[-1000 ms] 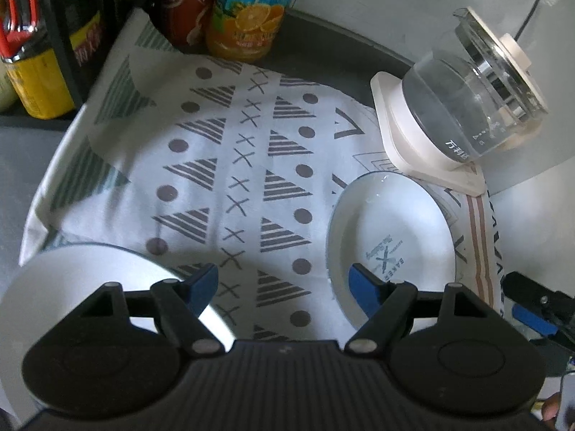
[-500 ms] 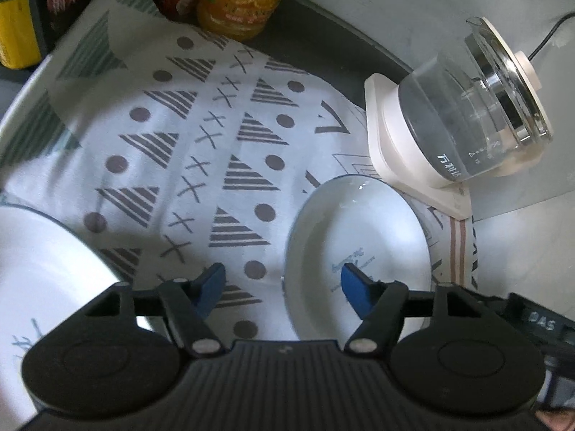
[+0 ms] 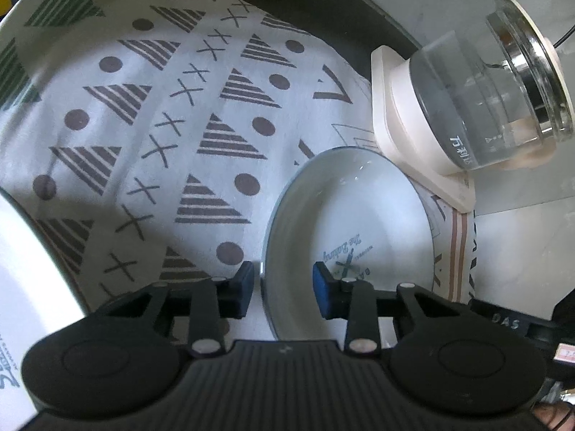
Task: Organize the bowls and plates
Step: 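Move both grippers to the white 'Bakery' plate beside the kettle, then close both grippers on the rim of the 'Bakery' plate, then lift the 'Bakery' plate with both grippers and carry it to the plate stack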
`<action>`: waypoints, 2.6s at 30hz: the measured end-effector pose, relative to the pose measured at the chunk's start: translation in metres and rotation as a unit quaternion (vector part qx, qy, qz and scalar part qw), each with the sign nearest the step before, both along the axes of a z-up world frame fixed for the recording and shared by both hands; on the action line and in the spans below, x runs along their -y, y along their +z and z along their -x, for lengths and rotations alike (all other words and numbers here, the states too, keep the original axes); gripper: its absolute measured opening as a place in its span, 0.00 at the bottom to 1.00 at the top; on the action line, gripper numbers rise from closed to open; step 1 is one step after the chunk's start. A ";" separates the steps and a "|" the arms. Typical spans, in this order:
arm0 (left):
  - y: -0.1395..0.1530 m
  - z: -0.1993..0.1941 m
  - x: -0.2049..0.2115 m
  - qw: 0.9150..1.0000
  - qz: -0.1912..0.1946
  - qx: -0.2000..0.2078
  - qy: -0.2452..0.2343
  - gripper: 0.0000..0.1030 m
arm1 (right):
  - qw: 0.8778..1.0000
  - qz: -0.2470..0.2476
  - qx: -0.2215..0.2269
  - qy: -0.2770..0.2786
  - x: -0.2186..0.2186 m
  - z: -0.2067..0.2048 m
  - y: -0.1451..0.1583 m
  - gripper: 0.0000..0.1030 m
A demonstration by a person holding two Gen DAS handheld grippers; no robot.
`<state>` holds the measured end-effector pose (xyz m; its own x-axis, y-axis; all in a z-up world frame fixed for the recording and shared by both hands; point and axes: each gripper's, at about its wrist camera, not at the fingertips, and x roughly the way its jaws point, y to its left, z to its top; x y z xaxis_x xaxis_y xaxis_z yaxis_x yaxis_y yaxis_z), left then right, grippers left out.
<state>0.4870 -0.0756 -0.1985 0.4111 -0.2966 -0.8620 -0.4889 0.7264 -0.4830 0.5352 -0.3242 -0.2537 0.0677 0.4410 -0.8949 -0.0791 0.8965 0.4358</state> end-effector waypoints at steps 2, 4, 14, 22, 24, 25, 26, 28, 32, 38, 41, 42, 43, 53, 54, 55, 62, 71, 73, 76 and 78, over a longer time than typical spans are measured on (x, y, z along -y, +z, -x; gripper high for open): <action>-0.001 -0.001 0.000 1.000 0.003 0.002 0.000 0.31 | 1.000 -0.002 -0.005 0.003 0.000 -0.001 -0.004 0.38; -0.002 -0.001 0.000 1.000 0.005 0.001 -0.002 0.27 | 1.000 -0.006 -0.009 0.002 0.002 -0.001 -0.008 0.37; 0.004 0.000 -0.006 1.000 0.007 0.005 -0.013 0.15 | 1.000 -0.015 0.013 -0.002 0.005 0.001 -0.003 0.10; 0.027 0.002 -0.014 0.999 -0.010 0.031 -0.030 0.15 | 0.997 -0.030 0.065 0.000 0.000 0.005 0.029 0.10; 0.030 0.002 -0.016 0.999 -0.011 0.037 -0.033 0.15 | 0.997 -0.025 0.079 0.009 -0.006 0.007 0.037 0.10; 0.032 0.002 -0.018 0.999 -0.011 0.040 -0.034 0.15 | 0.996 -0.021 0.085 0.011 -0.009 0.009 0.040 0.10; 0.034 0.002 -0.020 0.998 -0.010 0.043 -0.035 0.14 | 0.995 -0.018 0.093 0.015 -0.012 0.011 0.043 0.10; 0.038 0.004 -0.024 0.998 -0.010 0.049 -0.039 0.15 | 0.995 -0.013 0.102 0.017 -0.016 0.013 0.049 0.10; 0.045 0.006 -0.030 0.997 -0.010 0.059 -0.048 0.15 | 0.994 -0.013 0.111 0.011 -0.020 0.021 0.058 0.10; 0.054 0.012 -0.039 0.996 -0.005 0.069 -0.060 0.15 | 0.991 -0.014 0.131 0.013 -0.026 0.038 0.071 0.12; 0.058 0.017 -0.045 0.995 -0.007 0.070 -0.068 0.15 | 0.991 -0.020 0.134 0.006 -0.028 0.046 0.075 0.12; 0.060 0.019 -0.048 0.995 -0.010 0.072 -0.072 0.15 | 0.991 -0.020 0.135 0.005 -0.030 0.049 0.077 0.12; 0.061 0.020 -0.051 0.994 -0.011 0.074 -0.074 0.15 | 0.990 -0.019 0.137 0.005 -0.033 0.052 0.078 0.12; 0.074 0.040 -0.083 0.992 -0.018 0.082 -0.090 0.15 | 0.987 -0.030 0.159 -0.011 -0.060 0.078 0.093 0.13; 0.075 0.042 -0.087 0.992 -0.019 0.083 -0.091 0.15 | 0.986 -0.031 0.161 -0.012 -0.063 0.081 0.093 0.13; 0.076 0.045 -0.090 0.992 -0.019 0.084 -0.092 0.15 | 0.986 -0.032 0.163 -0.013 -0.066 0.085 0.094 0.13; 0.080 0.062 -0.113 0.990 -0.027 0.092 -0.099 0.15 | 0.985 -0.041 0.168 -0.024 -0.089 0.107 0.093 0.13; 0.086 0.092 -0.135 0.991 -0.030 0.096 -0.084 0.15 | 0.984 -0.047 0.168 -0.018 -0.112 0.132 0.092 0.13; 0.088 0.102 -0.139 0.992 -0.031 0.097 -0.074 0.15 | 0.985 -0.046 0.166 -0.008 -0.117 0.137 0.092 0.13; 0.090 0.117 -0.143 0.993 -0.037 0.099 -0.057 0.15 | 0.985 -0.045 0.165 0.012 -0.125 0.145 0.094 0.13; 0.090 0.129 -0.146 0.994 -0.034 0.095 -0.039 0.15 | 0.985 -0.046 0.165 0.026 -0.130 0.151 0.096 0.13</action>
<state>0.3582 0.0705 -0.1087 0.5471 -0.2776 -0.7897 -0.3341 0.7926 -0.5100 0.3845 -0.1938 -0.1575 0.3237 0.5294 -0.7842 -0.2750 0.8457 0.4573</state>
